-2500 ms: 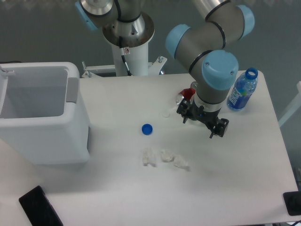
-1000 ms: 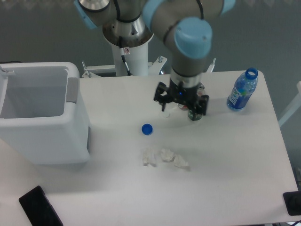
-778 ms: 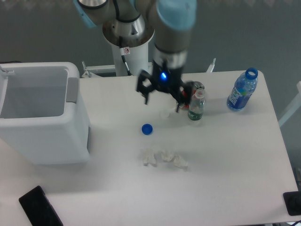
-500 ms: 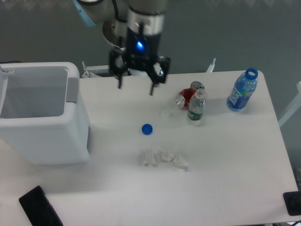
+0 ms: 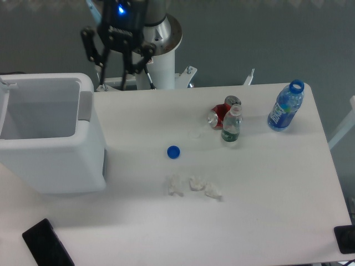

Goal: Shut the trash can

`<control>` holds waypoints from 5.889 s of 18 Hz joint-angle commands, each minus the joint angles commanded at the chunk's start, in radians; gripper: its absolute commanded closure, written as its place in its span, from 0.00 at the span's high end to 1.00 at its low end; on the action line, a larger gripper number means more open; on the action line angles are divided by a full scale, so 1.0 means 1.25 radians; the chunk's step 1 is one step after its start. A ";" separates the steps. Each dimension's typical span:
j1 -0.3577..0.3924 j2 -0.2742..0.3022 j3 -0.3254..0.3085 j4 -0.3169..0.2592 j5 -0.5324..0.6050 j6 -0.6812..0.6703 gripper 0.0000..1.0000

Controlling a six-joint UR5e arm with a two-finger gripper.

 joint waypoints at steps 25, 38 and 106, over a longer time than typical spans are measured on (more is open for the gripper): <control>-0.328 -0.067 0.113 0.075 -0.026 0.005 0.06; -0.444 -0.115 0.130 0.069 0.114 0.008 0.06; -0.449 -0.060 0.091 -0.008 0.369 0.007 0.02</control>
